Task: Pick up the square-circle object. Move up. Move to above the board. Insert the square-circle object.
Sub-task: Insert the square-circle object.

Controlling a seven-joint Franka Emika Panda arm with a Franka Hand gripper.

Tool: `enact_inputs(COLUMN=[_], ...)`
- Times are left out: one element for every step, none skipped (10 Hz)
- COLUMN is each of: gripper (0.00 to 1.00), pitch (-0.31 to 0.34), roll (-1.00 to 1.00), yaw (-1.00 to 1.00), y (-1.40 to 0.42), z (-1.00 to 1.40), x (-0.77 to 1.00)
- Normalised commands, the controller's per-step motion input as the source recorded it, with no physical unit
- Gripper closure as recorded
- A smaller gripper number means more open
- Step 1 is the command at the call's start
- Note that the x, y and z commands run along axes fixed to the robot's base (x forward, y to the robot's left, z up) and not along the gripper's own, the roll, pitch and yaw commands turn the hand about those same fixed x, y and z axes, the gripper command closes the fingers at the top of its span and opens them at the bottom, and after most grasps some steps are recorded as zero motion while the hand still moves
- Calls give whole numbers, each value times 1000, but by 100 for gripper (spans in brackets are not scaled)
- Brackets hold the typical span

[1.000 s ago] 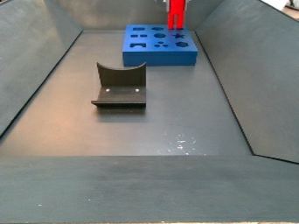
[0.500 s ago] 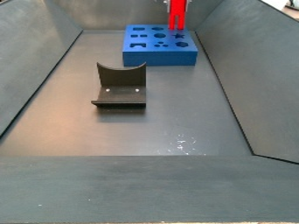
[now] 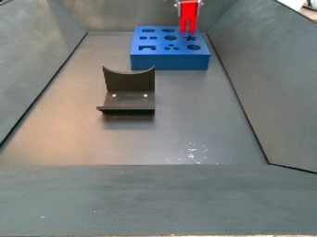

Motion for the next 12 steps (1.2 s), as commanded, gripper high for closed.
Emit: enact_inputs(gripper=[100,100,100,100,100,100,100,100,100,100,100,100], pitch=[0,-123,-204,-210,-210,-207,-207,-204,-203,-157,-116,-76], roll=[50,184,271,287,271,263,234,177,99,0,0,-37], yaw=[-89,20,174,234,229,209,126,51,14,0,3,77], y=[0,-29,-103,-94,-120,-140,-243,-231,-163,-83,-11,23], z=[-243,-497,-600,-563,-577,-594,-623,-697,-791,-951,-1000,-1000], x=[11,0,-57,-49,-17,0,0,31,100,180,220,369])
